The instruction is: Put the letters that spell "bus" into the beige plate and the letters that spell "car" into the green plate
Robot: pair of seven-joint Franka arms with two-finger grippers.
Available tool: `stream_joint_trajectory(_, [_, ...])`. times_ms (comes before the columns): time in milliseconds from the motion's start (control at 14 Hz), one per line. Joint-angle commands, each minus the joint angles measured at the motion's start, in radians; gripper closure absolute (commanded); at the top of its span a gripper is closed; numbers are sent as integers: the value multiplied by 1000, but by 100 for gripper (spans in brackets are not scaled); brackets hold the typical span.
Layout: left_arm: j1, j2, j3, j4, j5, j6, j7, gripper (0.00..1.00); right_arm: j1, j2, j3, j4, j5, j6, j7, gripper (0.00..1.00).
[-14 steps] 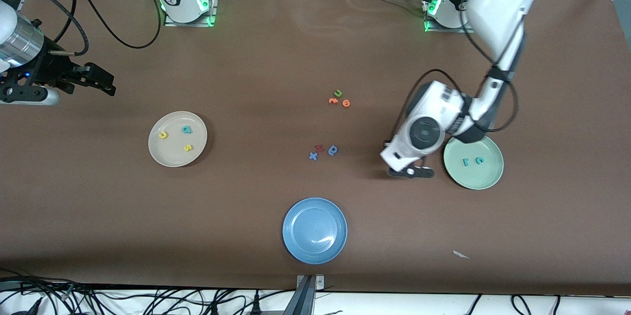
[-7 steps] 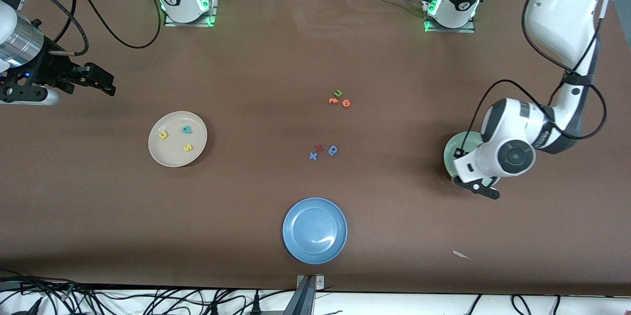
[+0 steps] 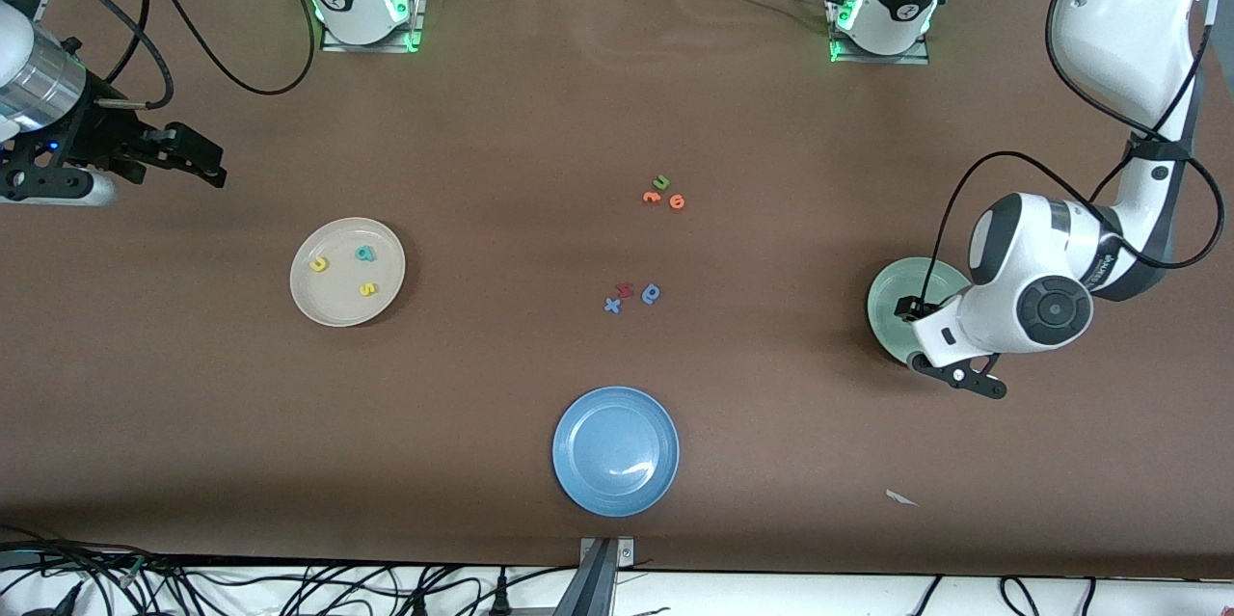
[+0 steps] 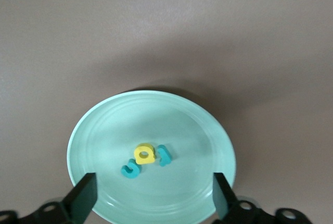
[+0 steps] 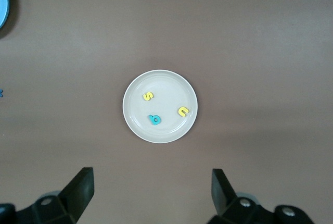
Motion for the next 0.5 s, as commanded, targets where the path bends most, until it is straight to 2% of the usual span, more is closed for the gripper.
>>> stream_joint_trajectory(0, [5, -50, 0, 27, -38, -89, -22, 0, 2, 2, -2, 16, -4, -15, -13, 0])
stream_joint_trajectory(215, [38, -113, -2, 31, -104, -135, -41, 0, 2, 2, -2, 16, -4, -15, -13, 0])
stream_joint_trajectory(358, [37, -263, 18, -69, -133, -136, -27, 0, 2, 4, -2, 16, -4, -15, -13, 0])
stream_joint_trajectory(430, [19, -346, 61, -128, -167, -139, -13, 0, 2, 2, -2, 16, -4, -15, -13, 0])
